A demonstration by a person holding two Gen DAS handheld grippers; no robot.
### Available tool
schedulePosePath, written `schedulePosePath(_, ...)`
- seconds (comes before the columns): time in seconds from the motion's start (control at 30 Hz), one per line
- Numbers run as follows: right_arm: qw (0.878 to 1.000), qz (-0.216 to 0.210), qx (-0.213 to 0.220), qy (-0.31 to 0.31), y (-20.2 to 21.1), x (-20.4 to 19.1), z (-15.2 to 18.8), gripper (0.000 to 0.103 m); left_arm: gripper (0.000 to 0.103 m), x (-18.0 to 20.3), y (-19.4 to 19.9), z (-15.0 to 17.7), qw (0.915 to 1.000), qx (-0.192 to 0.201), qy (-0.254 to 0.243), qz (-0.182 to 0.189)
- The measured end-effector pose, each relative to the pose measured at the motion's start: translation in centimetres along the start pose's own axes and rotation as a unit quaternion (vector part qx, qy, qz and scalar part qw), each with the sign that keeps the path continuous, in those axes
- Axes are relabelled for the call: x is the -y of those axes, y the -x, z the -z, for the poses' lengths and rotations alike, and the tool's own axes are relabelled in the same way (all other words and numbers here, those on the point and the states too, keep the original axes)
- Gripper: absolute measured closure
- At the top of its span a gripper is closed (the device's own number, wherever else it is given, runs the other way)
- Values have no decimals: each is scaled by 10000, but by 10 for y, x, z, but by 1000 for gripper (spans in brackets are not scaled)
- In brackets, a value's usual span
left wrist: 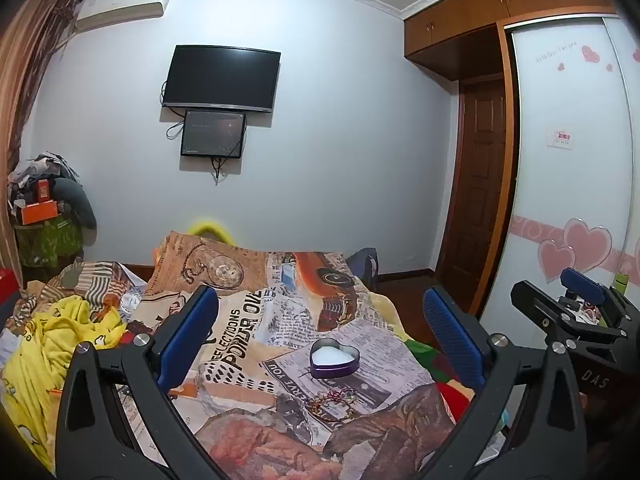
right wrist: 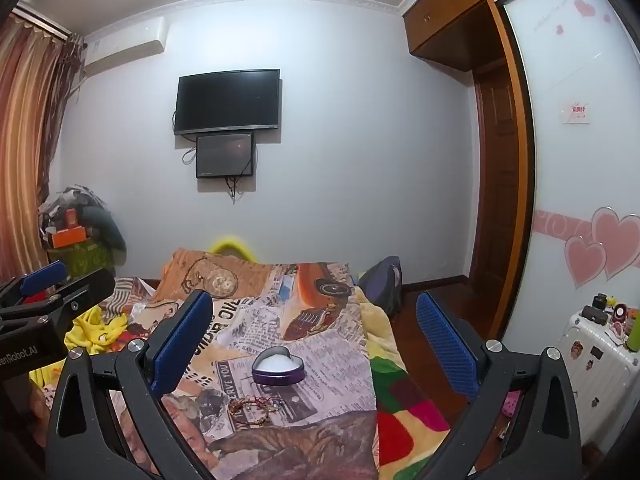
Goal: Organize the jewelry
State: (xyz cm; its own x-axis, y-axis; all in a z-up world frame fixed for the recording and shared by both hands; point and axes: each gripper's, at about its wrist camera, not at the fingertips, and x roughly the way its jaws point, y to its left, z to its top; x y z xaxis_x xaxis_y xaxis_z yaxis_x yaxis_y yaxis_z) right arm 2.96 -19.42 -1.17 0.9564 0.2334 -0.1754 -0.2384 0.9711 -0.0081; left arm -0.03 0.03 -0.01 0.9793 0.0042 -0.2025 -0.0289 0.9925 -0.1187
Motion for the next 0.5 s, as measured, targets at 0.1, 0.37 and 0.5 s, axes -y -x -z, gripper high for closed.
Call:
schedulePosePath(0.1,10000,5,-10,3,-1,-1,0,2,0,-1,1,0,10000,48,11,7)
schedulePosePath(0.37,10000,2,-24,4,-1,-2,2,2,0,0,2,-4,10000,1,11,20)
schedulePosePath(0.5,10000,-2,-40,8,-1,-2,1,2,0,-1,0,-2,10000,1,1,12)
